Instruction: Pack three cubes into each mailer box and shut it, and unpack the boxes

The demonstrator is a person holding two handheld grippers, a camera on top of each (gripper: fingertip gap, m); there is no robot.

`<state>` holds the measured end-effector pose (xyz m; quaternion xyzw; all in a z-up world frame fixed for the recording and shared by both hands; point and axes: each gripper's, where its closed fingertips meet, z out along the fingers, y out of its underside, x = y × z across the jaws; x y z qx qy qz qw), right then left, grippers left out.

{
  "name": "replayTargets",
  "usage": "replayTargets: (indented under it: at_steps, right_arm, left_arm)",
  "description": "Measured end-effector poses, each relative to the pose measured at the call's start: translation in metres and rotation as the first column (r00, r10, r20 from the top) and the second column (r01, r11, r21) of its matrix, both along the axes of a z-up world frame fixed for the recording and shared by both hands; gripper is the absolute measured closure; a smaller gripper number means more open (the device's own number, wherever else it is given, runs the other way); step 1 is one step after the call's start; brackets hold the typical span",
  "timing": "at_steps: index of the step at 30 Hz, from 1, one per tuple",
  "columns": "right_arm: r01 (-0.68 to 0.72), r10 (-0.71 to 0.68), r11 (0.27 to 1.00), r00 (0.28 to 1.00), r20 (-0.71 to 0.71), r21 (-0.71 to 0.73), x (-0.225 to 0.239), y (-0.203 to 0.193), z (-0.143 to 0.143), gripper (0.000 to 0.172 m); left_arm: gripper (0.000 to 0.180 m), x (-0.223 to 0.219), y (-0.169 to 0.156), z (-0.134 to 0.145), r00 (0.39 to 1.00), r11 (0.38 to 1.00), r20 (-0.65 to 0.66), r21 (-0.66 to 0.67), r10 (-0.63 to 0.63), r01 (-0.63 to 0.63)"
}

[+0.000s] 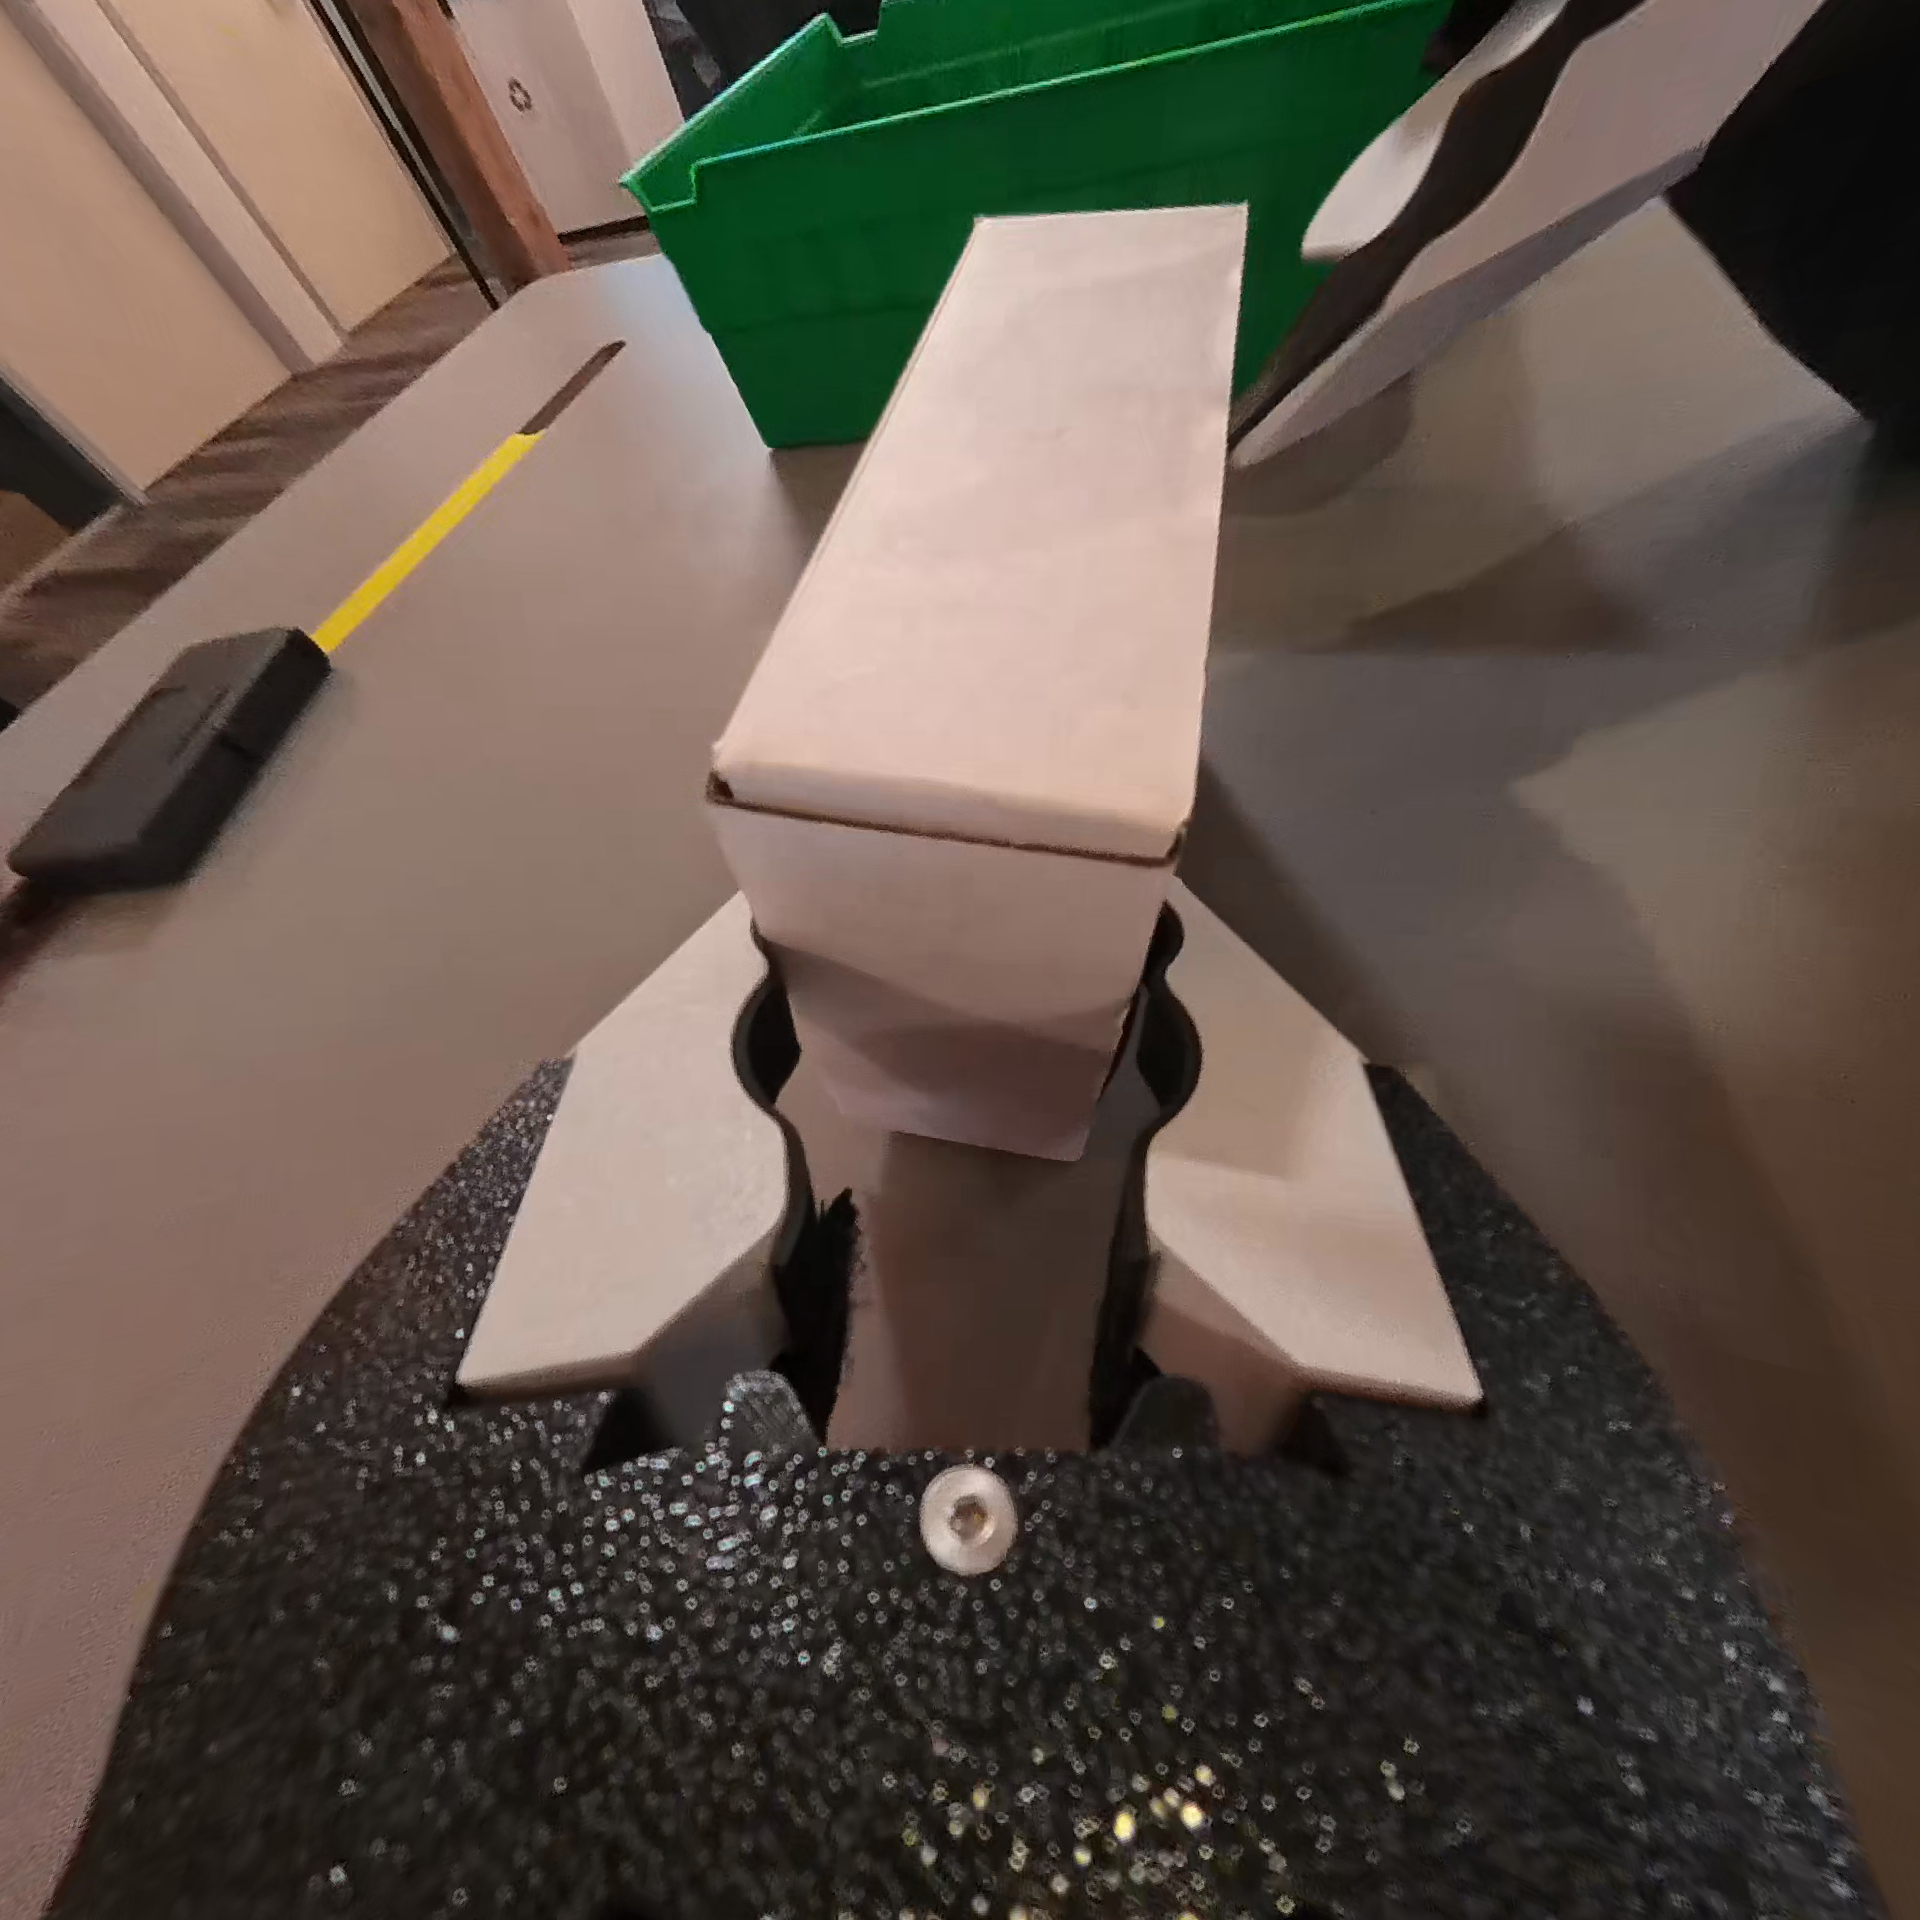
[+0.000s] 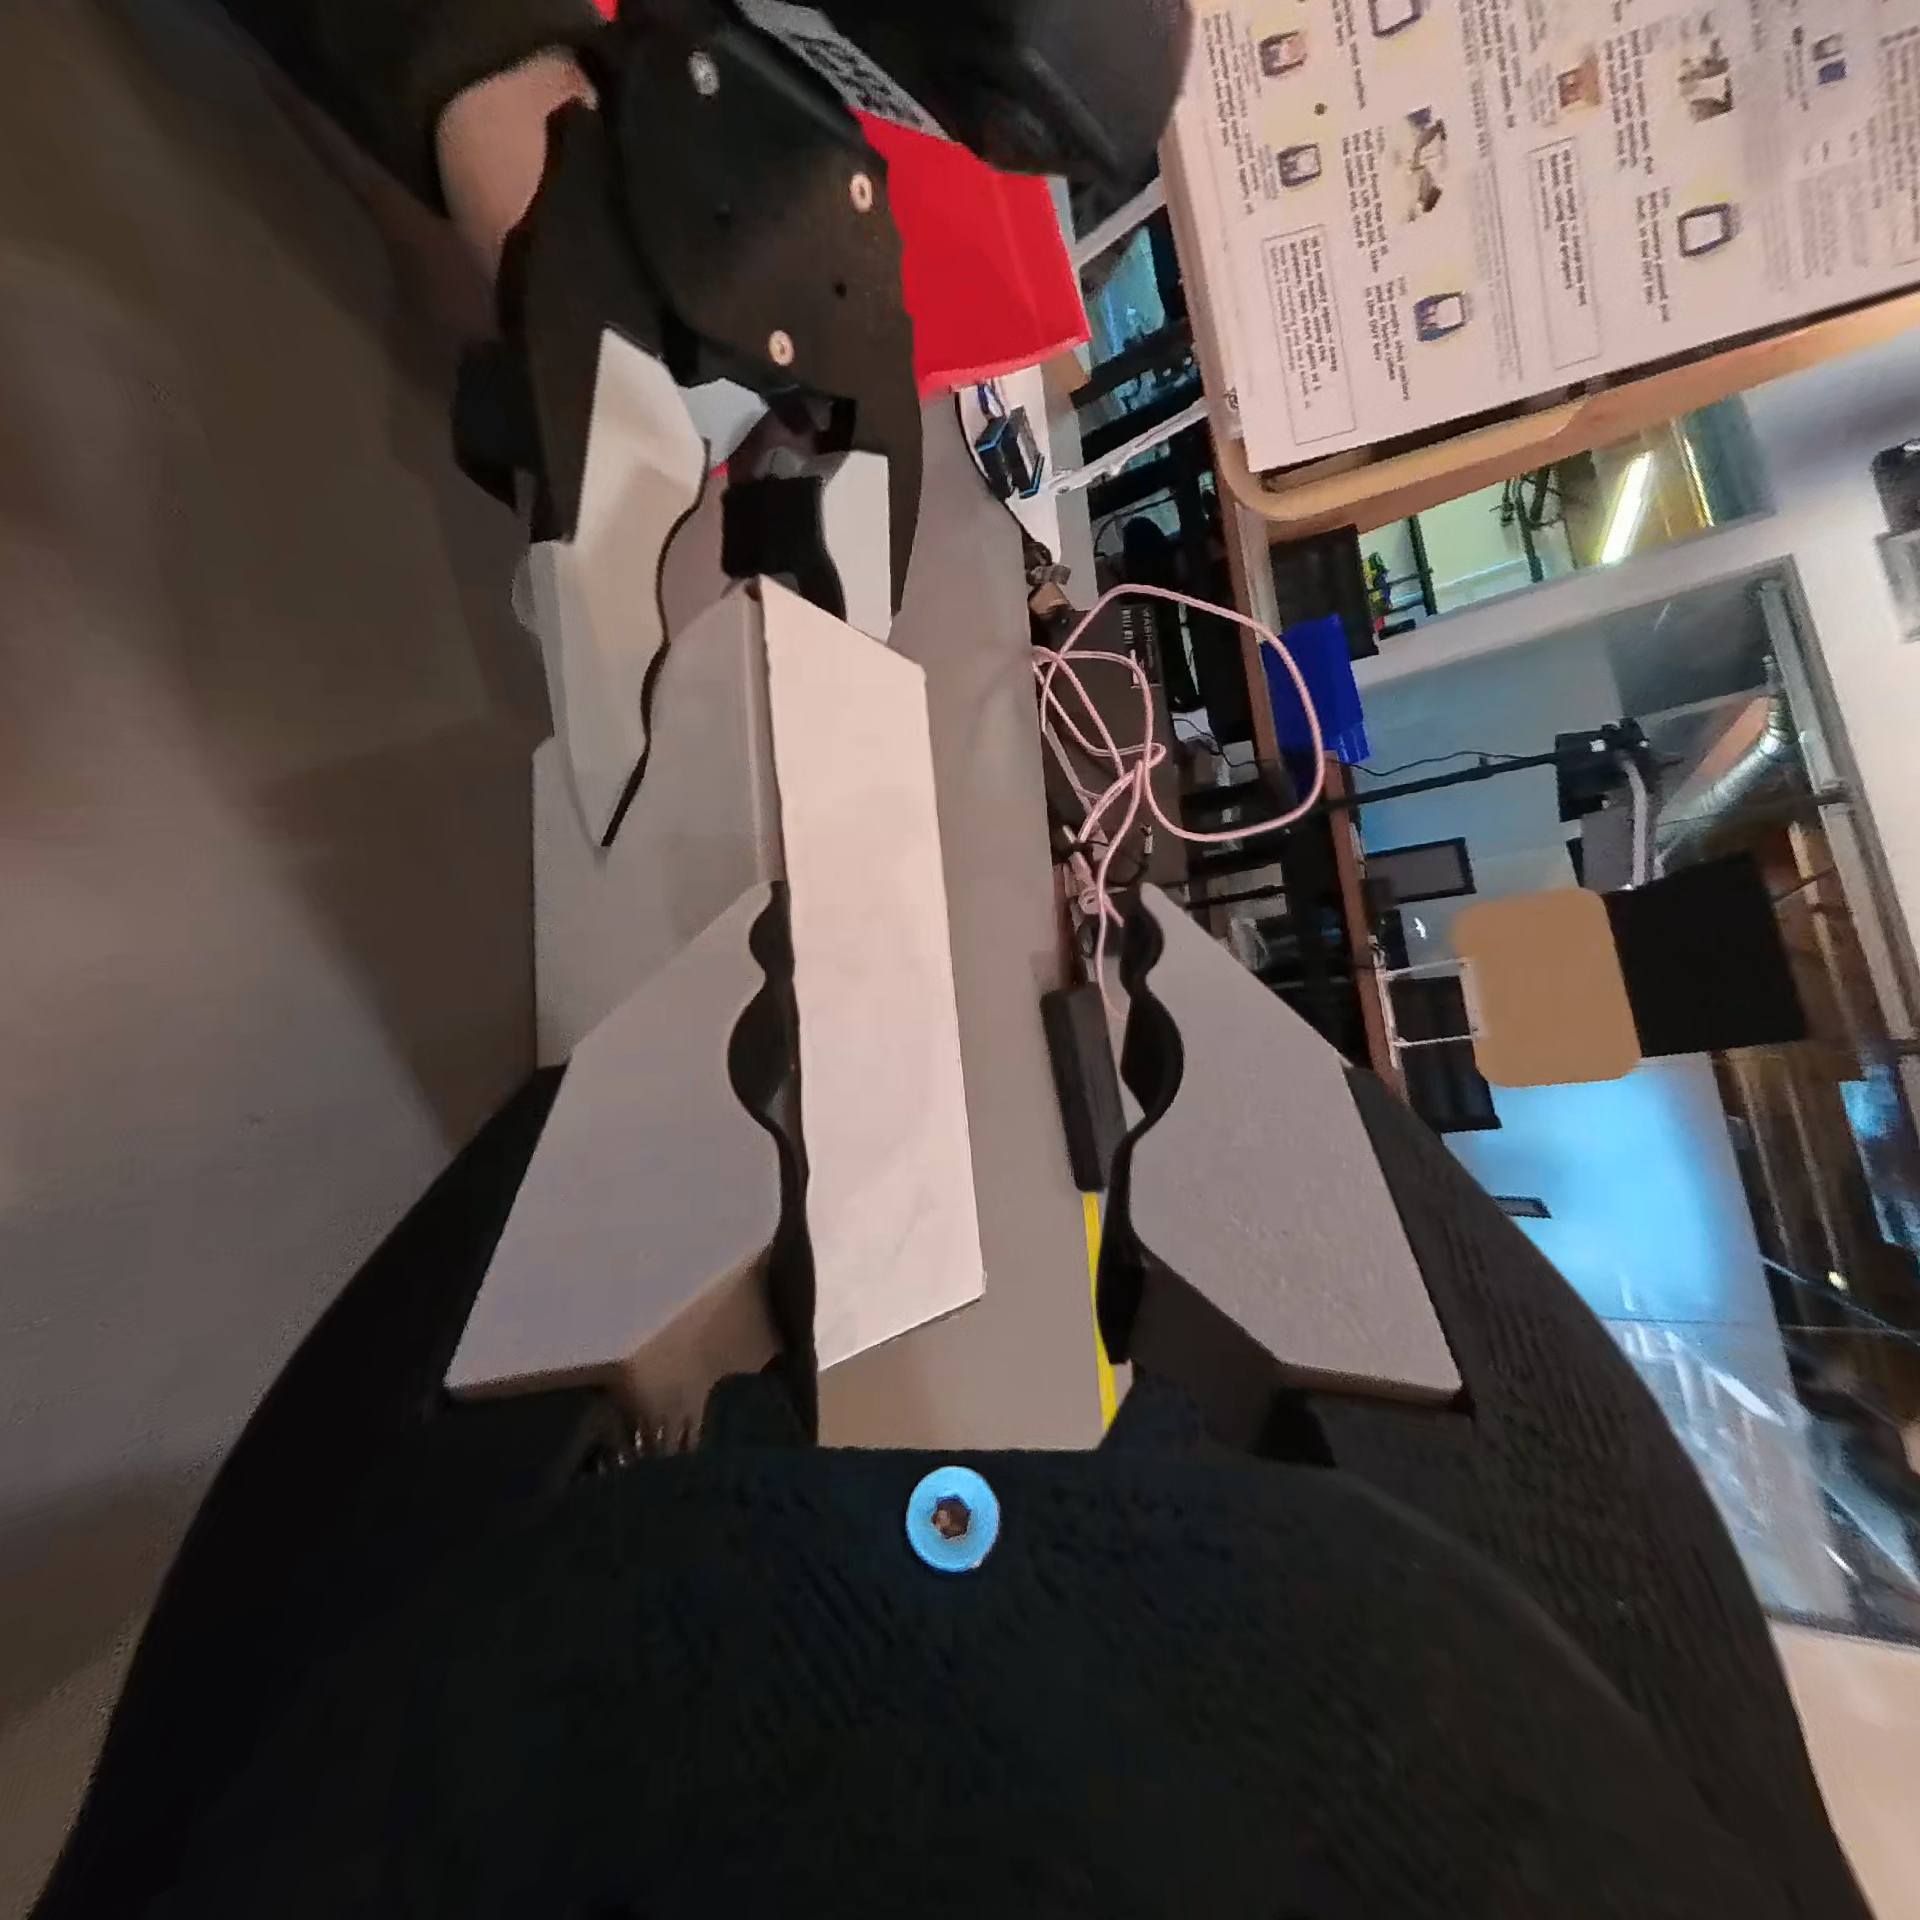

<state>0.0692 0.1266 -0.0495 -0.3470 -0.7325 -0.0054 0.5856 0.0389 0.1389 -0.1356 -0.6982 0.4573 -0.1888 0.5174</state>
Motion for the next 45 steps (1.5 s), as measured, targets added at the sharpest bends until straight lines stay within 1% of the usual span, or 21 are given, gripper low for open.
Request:
replayTargets:
  at_steps: [6, 8, 12, 13, 17, 21, 23, 24, 25, 26, 29, 31, 34, 36, 37, 38, 40, 41, 43, 44, 45]
  right_arm:
    - [0.006, -0.008, 0.999, 0.999, 0.052, 0.044, -0.001, -0.002, -0.006, 0.12]
    - [0.006, -0.01, 0.999, 0.995, 0.096, 0.041, 0.001, -0.004, -0.011, 0.132]
    - [0.027, -0.039, 0.996, 0.987, 0.154, 0.082, 0.002, -0.005, -0.015, 0.142]
    - [0.027, -0.041, 0.996, 0.987, 0.156, 0.09, 0.002, -0.005, -0.015, 0.142]
    - [0.029, -0.042, 0.993, 0.993, 0.112, 0.113, 0.001, -0.004, -0.007, 0.131]
    - [0.051, -0.065, 0.986, 0.994, 0.084, 0.159, -0.002, 0.001, -0.002, 0.13]
    - [0.079, -0.089, 0.981, 0.995, 0.046, 0.179, -0.003, 0.004, 0.004, 0.138]
    - [0.104, -0.106, 0.976, 0.994, 0.004, 0.189, -0.003, 0.006, 0.012, 0.155]
    - [0.148, -0.142, 0.963, 0.989, -0.044, 0.225, 0.001, 0.011, 0.023, 0.16]
    - [0.168, -0.163, 0.957, 0.986, -0.044, 0.234, 0.005, 0.014, 0.026, 0.159]
    - [0.084, -0.088, 0.991, 0.996, 0.031, 0.106, 0.008, 0.001, 0.011, 0.143]
    - [0.109, -0.113, 0.991, 0.992, 0.056, 0.079, 0.011, 0.006, 0.007, 0.136]
    - [0.186, -0.198, 0.966, 0.979, 0.05, 0.181, 0.016, 0.023, 0.009, 0.137]
    - [0.189, -0.203, 0.966, 0.977, 0.067, 0.175, 0.016, 0.024, 0.005, 0.141]
    - [0.177, -0.19, 0.973, 0.979, 0.079, 0.149, 0.016, 0.022, 0.003, 0.147]
    - [0.166, -0.178, 0.979, 0.98, 0.094, 0.118, 0.016, 0.019, 0.0, 0.154]
    - [0.164, -0.169, 0.985, 0.981, 0.098, 0.058, 0.016, 0.016, -0.002, 0.162]
    - [0.165, -0.166, 0.986, 0.98, 0.105, 0.025, 0.015, 0.014, -0.003, 0.167]
    - [0.163, -0.16, 0.986, 0.98, 0.114, -0.016, 0.012, 0.011, -0.006, 0.171]
    - [0.164, -0.16, 0.986, 0.98, 0.115, -0.022, 0.011, 0.01, -0.006, 0.171]
    - [0.163, -0.16, 0.986, 0.981, 0.11, -0.022, 0.01, 0.01, -0.005, 0.171]
  left_arm:
    - [0.115, 0.0, -0.001, -0.001, 1.0, 1.0, 0.008, -0.022, 0.001, 0.0]
    - [0.115, 0.003, -0.002, -0.001, 1.0, 0.999, 0.01, -0.032, 0.006, -0.006]
    - [0.116, 0.006, -0.003, -0.002, 0.999, 0.998, 0.033, -0.063, 0.007, -0.004]
    - [0.116, 0.006, -0.003, -0.002, 0.999, 0.998, 0.035, -0.063, 0.005, -0.003]
    - [0.116, 0.004, -0.002, 0.0, 1.0, 1.0, 0.014, 0.006, 0.008, -0.008]
    - [0.116, -0.001, 0.002, 0.001, 0.999, 0.999, 0.002, 0.035, 0.036, -0.036]
    - [0.116, -0.003, 0.003, 0.001, 0.999, 0.998, -0.003, 0.041, 0.043, -0.043]
    - [0.116, -0.003, 0.002, 0.001, 0.999, 0.998, -0.01, 0.053, 0.036, -0.035]
    - [0.116, -0.001, 0.0, 0.002, 0.999, 0.996, -0.034, 0.087, 0.021, -0.018]
    - [0.116, 0.0, 0.0, 0.002, 0.998, 0.995, -0.051, 0.102, 0.026, -0.021]
    - [0.116, 0.003, 0.003, 0.002, 0.999, 0.996, -0.02, 0.074, 0.047, -0.046]
    - [0.116, 0.003, 0.003, 0.002, 0.999, 0.996, -0.017, 0.074, 0.047, -0.045]
    - [0.115, 0.005, -0.001, 0.003, 0.998, 0.991, -0.054, 0.136, 0.023, -0.015]
    - [0.115, 0.006, -0.003, 0.004, 0.996, 0.981, -0.087, 0.193, 0.008, 0.009]
    - [0.115, 0.006, -0.003, 0.004, 0.995, 0.976, -0.099, 0.216, 0.006, 0.016]
    - [0.115, 0.005, -0.003, 0.005, 0.994, 0.967, -0.113, 0.252, 0.006, 0.023]
    - [0.116, -0.001, 0.002, 0.009, 0.986, 0.929, -0.162, 0.369, 0.04, 0.023]
    - [0.116, -0.006, 0.005, 0.011, 0.977, 0.897, -0.2, 0.441, 0.07, 0.026]
    - [0.115, -0.016, 0.01, 0.017, 0.944, 0.803, -0.29, 0.594, 0.155, 0.051]
    - [0.116, -0.02, 0.012, 0.02, 0.928, 0.759, -0.321, 0.648, 0.189, 0.069]
    - [0.116, -0.022, 0.012, 0.021, 0.92, 0.731, -0.334, 0.678, 0.204, 0.084]
